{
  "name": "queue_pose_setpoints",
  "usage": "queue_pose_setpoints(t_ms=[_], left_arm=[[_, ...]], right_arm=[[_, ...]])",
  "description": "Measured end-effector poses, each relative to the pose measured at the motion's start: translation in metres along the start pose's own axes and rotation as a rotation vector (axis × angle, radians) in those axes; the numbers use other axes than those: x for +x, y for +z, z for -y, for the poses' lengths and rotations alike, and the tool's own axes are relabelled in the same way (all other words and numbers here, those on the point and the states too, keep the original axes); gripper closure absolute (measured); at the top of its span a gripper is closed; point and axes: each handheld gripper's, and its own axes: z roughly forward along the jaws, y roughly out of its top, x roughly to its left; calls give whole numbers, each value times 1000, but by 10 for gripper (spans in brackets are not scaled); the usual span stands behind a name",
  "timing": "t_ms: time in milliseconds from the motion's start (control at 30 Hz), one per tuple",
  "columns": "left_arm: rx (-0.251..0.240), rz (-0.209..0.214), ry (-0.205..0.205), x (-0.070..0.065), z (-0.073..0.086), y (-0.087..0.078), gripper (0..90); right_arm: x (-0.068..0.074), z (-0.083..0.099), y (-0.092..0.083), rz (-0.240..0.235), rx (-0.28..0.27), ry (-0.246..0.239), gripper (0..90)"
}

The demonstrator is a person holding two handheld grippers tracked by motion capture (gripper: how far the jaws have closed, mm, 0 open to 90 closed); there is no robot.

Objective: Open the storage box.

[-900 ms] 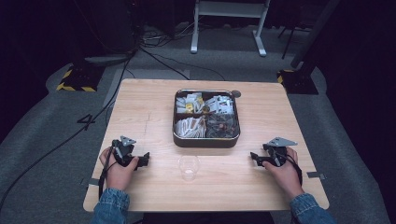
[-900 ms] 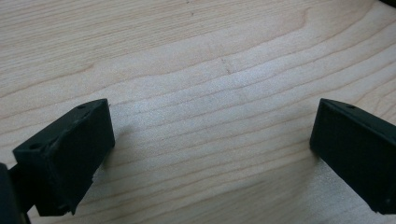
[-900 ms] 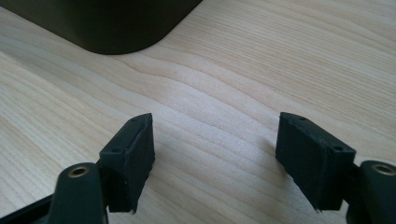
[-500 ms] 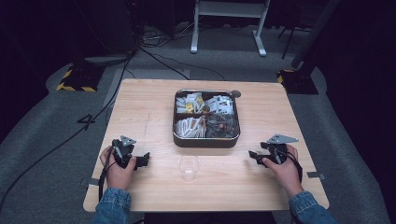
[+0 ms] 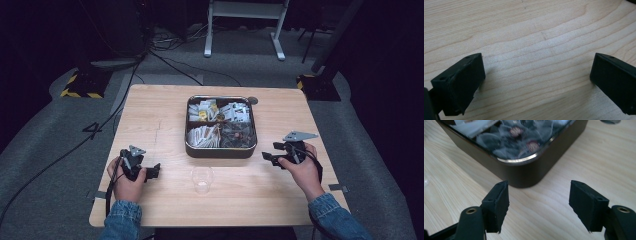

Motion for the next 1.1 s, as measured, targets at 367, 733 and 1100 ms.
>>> queue_pose_setpoints(t_ms=[367,733,1100], left_arm=[[2,0,-1,0,0,0,2],[3,7,12,2,0,0,2],[3,7,7,2,1,-1,3]], right_arm=[[8,-39,14,-27,-26,-55,333],[19,-85,43,-57,-55,-96,337],[24,-113,90,-77,-11,-105,366]])
